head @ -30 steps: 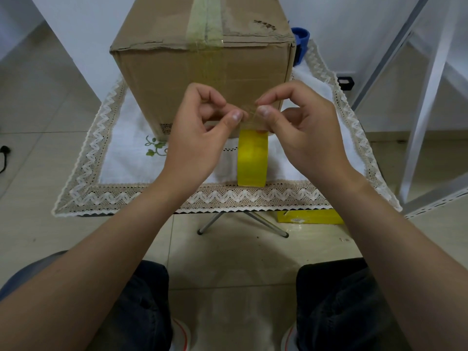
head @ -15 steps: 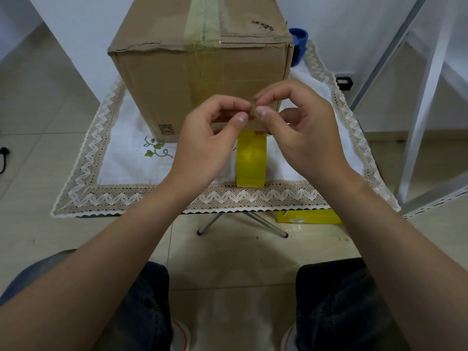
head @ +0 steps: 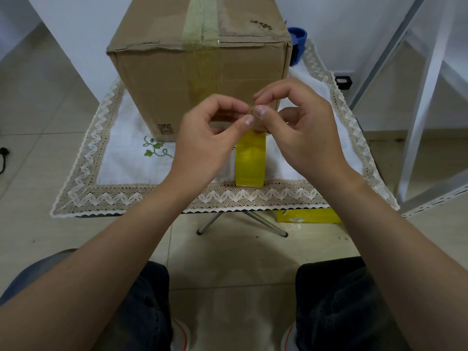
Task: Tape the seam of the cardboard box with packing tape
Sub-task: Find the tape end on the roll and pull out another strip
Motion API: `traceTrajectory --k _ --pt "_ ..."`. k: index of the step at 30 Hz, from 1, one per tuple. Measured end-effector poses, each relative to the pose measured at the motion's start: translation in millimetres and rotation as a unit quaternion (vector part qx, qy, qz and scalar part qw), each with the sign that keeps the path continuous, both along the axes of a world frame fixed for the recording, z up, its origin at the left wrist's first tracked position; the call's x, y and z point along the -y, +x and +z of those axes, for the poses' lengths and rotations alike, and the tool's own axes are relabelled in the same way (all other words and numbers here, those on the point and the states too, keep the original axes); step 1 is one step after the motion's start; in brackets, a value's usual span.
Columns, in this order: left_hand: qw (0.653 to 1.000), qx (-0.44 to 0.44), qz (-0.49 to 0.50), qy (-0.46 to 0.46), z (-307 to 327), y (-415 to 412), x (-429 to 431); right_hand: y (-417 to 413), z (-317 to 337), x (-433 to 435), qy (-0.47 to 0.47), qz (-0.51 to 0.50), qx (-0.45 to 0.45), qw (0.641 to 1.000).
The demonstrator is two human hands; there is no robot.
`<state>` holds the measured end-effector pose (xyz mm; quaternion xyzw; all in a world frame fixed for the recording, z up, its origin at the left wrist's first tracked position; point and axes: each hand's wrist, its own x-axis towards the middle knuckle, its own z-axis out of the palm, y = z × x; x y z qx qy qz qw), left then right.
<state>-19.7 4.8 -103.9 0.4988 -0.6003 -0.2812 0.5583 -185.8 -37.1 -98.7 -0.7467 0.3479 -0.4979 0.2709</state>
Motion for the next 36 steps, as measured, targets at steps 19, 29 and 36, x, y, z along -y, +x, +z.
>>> traceTrajectory --k 19,29,36 --pt "0.999 0.035 0.033 -0.015 -3 1 6 0 -1 0 -0.015 -0.012 -0.018 1.0" --pt "0.999 -0.01 0.03 0.019 -1 -2 9 -6 -2 1 -0.05 -0.045 -0.051 0.996" --pt "0.999 -0.012 0.037 0.02 0 -3 8 -8 2 3 0.115 -0.043 0.004 0.992"
